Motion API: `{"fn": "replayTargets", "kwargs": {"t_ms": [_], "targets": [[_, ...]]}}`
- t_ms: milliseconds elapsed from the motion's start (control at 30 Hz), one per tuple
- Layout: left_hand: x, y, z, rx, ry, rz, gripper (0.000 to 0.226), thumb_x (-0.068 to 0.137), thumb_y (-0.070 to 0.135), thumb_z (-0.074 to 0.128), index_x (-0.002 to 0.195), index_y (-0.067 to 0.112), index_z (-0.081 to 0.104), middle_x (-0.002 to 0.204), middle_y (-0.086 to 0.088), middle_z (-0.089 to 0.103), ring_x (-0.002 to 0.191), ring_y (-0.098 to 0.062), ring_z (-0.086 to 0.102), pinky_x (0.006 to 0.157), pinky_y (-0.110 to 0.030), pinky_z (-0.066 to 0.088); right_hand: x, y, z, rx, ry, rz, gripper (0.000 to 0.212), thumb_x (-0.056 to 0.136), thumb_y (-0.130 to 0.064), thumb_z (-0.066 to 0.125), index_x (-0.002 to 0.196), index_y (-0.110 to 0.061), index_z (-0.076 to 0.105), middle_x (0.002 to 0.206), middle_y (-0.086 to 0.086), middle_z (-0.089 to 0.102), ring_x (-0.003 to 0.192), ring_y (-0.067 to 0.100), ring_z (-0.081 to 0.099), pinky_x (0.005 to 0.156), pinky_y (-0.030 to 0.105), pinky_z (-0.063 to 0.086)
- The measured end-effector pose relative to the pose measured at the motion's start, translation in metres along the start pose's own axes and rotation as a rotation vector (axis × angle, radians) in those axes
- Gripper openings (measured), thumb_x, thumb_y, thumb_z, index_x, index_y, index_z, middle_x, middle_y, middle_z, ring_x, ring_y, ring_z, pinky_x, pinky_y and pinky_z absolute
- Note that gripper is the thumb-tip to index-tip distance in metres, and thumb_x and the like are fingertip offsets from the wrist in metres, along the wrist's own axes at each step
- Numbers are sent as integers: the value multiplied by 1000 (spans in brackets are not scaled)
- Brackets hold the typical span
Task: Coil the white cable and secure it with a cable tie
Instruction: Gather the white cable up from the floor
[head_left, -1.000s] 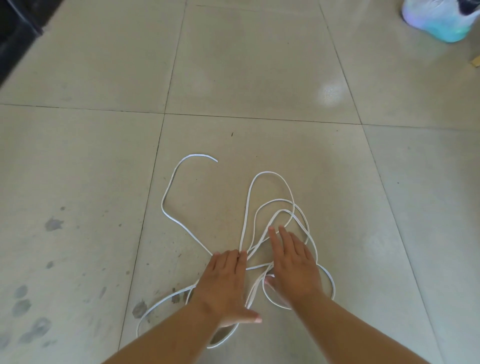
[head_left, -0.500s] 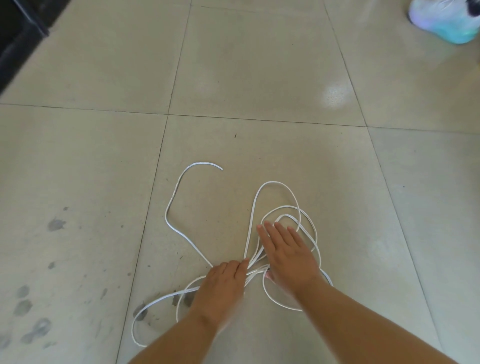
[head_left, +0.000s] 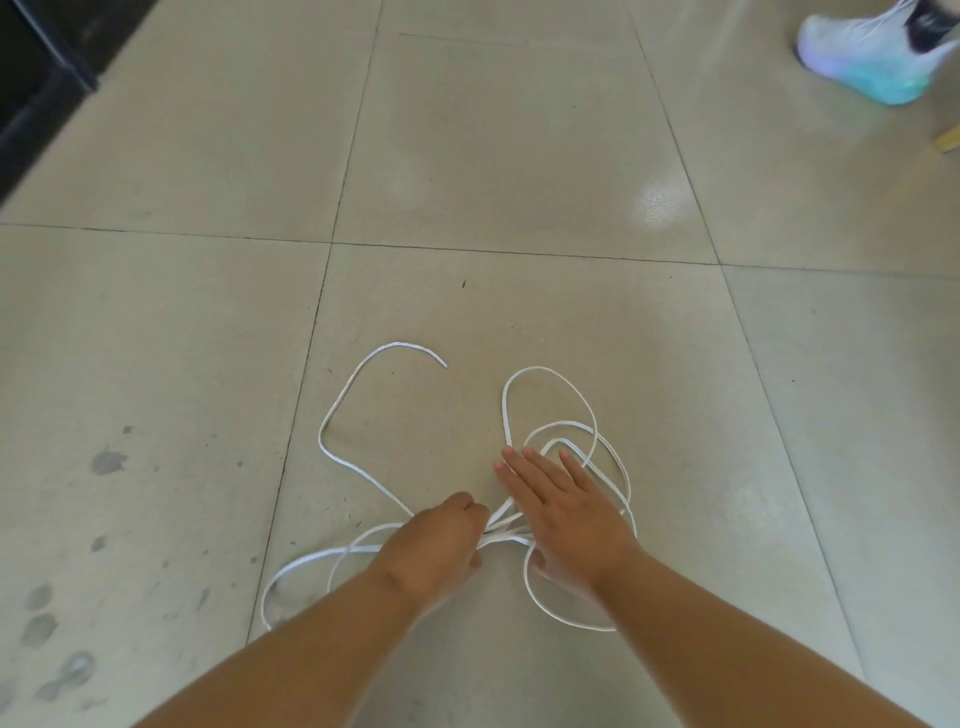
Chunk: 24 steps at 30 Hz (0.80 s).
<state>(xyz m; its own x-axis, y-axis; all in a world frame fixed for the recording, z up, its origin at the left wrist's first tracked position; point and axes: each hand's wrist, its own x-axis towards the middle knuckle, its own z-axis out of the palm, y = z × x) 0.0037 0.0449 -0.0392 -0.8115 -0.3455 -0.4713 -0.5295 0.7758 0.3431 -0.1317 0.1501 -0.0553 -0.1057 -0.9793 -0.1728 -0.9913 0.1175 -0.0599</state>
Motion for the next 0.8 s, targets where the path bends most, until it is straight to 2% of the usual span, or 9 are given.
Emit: {"fn": "replayTargets", "kwargs": {"t_ms": [67,133,233,333,367,433,500,600,800], "targets": [[3,0,-12,-12,23,47,30,92,19,49,121,12,50,118,-6,50,104,-26,57,86,-33,43,4,3,-6,13,-9,8,103,37,-34,83,130,-15,42,132,-1,58,120,17,57,103,41,26],[5,0,-23,-11,29,71,29,91,20,50,119,11,52,117,-6,51,105,-25,56,87,-32,41,9,4,-15,13,-42,24,92,44,-33,83,127,-15,47,128,-4,61,123,15,55,114,43,23],[0,-1,-36,25,35,77,23,90,22,49,111,13,55,111,-5,55,100,-26,57,77,-30,39,15,2,-25,133,-207,48,44,81,-17,59,124,-17,49,130,0,55,136,18,37,120,36,-4],[-9,0,-46,66,44,82,21,89,25,48,108,16,54,108,-6,60,96,-28,58,72,-31,36,17,-2,-30,134,-247,55,13,85,-9,48,93,-18,50,98,4,62,103,24,56,118,30,7],[-11,0,-50,70,44,80,22,89,25,49,108,16,54,108,-6,61,96,-29,58,72,-31,37,17,-4,-34,151,-250,68,12,85,-8,48,93,-16,51,93,6,62,96,26,57,113,27,17],[-15,2,-61,83,48,69,21,89,24,48,108,15,54,108,-6,61,96,-29,59,73,-31,38,17,-5,-47,204,-259,100,13,86,-8,47,98,-13,52,87,6,55,84,27,53,85,31,37],[-17,4,-76,117,51,56,21,90,23,46,108,13,53,108,-7,61,97,-28,58,72,-30,36,18,-4,-66,223,-232,108,14,89,-13,46,103,-15,49,88,6,52,81,25,50,68,32,35],[-20,14,-113,165,86,32,20,91,22,46,106,11,52,107,-8,60,96,-28,58,70,-30,35,23,1,-107,214,-172,99,17,92,-18,45,109,-16,48,101,8,60,85,28,54,66,31,34],[-52,69,-234,169,123,16,18,89,22,48,105,12,51,105,-8,60,95,-28,58,70,-31,38,17,20,-240,230,-135,184,15,93,-18,45,106,-15,52,100,10,64,92,31,61,65,29,33]]}}
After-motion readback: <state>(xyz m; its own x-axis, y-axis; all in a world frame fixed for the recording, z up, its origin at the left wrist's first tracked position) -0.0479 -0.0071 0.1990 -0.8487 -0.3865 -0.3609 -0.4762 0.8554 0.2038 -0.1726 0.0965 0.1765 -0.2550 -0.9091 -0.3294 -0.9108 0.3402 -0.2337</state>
